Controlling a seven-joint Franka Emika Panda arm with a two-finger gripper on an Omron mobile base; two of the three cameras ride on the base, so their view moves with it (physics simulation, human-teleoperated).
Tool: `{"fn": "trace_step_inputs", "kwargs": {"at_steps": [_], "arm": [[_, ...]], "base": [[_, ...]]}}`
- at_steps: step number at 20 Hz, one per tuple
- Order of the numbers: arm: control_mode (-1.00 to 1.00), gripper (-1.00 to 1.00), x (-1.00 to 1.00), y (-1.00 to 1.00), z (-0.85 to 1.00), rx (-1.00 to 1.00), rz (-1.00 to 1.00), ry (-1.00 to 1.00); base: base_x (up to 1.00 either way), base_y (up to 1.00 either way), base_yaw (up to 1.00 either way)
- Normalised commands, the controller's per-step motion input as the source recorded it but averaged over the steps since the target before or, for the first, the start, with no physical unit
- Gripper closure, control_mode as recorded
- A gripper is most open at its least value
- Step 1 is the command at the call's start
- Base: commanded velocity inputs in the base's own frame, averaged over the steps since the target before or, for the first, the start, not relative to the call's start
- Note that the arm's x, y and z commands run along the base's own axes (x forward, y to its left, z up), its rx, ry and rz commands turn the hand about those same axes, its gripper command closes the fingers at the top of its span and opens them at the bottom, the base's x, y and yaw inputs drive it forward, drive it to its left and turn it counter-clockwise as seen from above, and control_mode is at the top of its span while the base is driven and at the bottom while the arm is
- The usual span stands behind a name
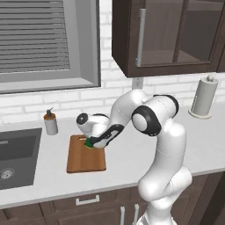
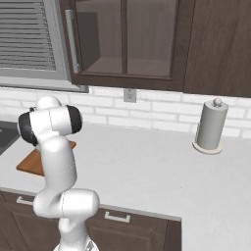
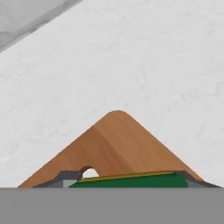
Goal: Pick up the sponge from the counter and clean the cutting board by briefly scrubbing or pressing down on the cutting board. Once finished, release the sponge.
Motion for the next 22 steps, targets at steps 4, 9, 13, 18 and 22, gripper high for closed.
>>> {"fn": "trace_step_inputs", "kwargs": {"at_steps": [4,9,13,18,22], "arm": [[-1.00,1.00,0.08,-0.97,-0.20,0.04,-0.09,-0.02],[-1.00,1.00,0.00,-0.96,0.00,0.12,-0.07,0.00],[-1.00,1.00,0.00,-1.00,0.00,0.12,-0.06,0.00],[-1.00,1.00,0.00,-0.94,0.16,0.20,-0.09,0.06],[-1.00,1.00,0.00,-0.28,0.02,0.08,-0.07,0.06]], "base": [[0.00,0.00,0.00],[0.00,0.00,0.00],[0.00,0.00,0.00],[0.00,0.00,0.00],[0.00,0.00,0.00]]}}
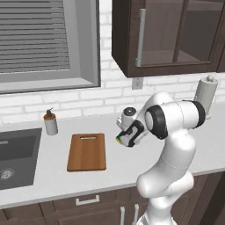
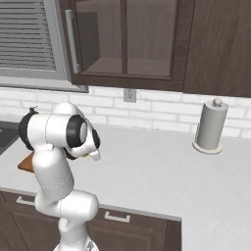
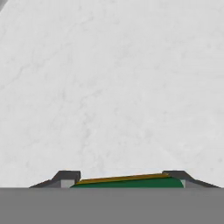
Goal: Pick up the sponge from the counter and clean the cutting board by briefly scrubbing or pressing down on the cutting board. Once finished, release the sponge.
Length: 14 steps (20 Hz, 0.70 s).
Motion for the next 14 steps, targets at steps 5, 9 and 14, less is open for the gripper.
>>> {"fn": "trace_step_inputs", "kwargs": {"at_steps": [5,9,14], "arm": [[-1.00,-1.00,0.13,0.00,-0.46,0.00,-0.05,0.07],[-1.00,-1.00,0.13,-0.01,-0.63,-0.01,-0.04,0.12],[-1.00,-1.00,-0.21,-0.13,0.24,0.05,0.00,-0.06]], "base": [[0.00,0.00,0.00],[0.00,0.00,0.00],[0.00,0.00,0.00]]}}
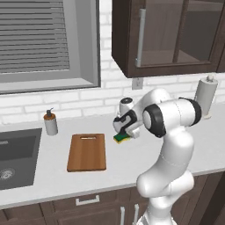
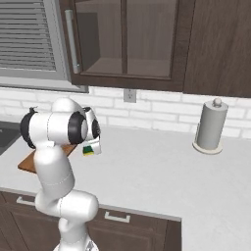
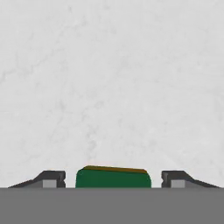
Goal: Pick up the sponge from the counter and clean the cutting board by briefly scrubbing or pressing down on the cutting board. Once finished, release the sponge.
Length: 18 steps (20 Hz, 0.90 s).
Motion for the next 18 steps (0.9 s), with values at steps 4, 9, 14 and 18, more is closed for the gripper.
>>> {"fn": "trace_step_inputs", "kwargs": {"at_steps": [4,9,14,18], "arm": [[-1.00,-1.00,-0.25,-0.17,0.54,0.05,0.00,-0.09],[-1.00,-1.00,-0.60,-0.16,0.92,0.06,0.03,-0.11],[-1.00,-1.00,-1.00,-0.03,1.00,0.01,0.16,-0.14],[-1.00,-1.00,-1.00,0.00,1.00,0.00,0.23,-0.17]], "base": [[0.00,0.00,0.00],[0.00,0.00,0.00],[0.00,0.00,0.00],[0.00,0.00,0.00]]}}
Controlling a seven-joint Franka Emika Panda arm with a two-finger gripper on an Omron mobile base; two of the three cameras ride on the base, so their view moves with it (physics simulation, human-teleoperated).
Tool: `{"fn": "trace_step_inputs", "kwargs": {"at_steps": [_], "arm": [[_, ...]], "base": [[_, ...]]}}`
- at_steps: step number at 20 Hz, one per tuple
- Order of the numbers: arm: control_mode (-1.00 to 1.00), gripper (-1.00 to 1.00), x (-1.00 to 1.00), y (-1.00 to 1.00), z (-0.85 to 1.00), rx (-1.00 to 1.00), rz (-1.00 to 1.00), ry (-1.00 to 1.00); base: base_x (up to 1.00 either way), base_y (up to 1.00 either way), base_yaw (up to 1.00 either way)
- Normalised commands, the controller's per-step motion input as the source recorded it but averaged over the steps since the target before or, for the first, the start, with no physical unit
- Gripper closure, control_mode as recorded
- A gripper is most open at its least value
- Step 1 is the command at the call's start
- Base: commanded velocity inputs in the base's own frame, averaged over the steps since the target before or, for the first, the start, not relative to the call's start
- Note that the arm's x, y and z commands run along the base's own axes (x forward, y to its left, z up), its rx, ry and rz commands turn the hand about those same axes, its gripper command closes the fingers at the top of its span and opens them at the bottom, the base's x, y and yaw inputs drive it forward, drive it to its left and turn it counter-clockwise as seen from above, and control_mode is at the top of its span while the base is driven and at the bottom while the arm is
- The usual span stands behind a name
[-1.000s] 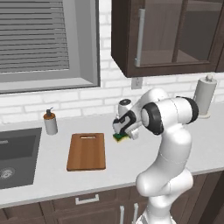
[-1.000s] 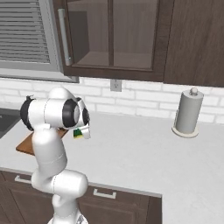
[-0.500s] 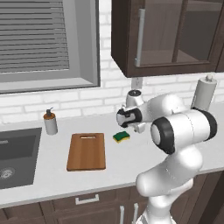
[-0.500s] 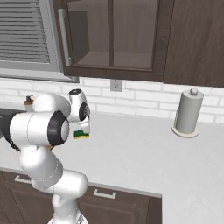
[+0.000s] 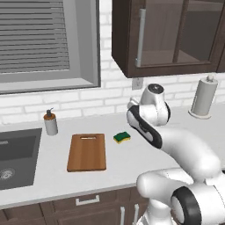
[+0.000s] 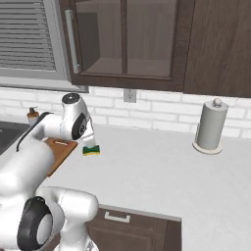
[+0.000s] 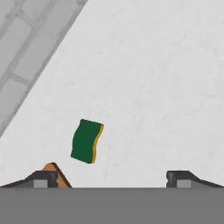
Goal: Pick up the sponge from the counter and clean the cutting board by briefly scrubbing or pressing down on the cutting board. Once finished, release the sponge.
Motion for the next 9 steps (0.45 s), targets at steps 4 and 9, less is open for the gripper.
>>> {"fn": "trace_step_inputs", "kwargs": {"at_steps": [4,9], "arm": [[-1.00,-1.00,-0.99,-0.05,1.00,0.00,0.26,-0.32],[-1.00,-1.00,-0.76,-0.04,1.00,0.00,0.25,-0.41]], "base": [[0.00,0.00,0.00],[0.00,0.00,0.00]]}}
